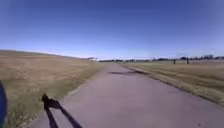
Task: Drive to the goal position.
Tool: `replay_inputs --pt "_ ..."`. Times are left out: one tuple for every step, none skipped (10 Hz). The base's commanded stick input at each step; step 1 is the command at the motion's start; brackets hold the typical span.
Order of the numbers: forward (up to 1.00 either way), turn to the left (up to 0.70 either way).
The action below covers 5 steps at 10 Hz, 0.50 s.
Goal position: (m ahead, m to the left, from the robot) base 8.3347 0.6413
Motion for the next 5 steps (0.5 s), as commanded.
replay_inputs --pt "0.7 0.0" --pt "0.7 0.0" --pt "0.7 0.0" --pt "0.7 0.0" --pt "0.7 0.0"
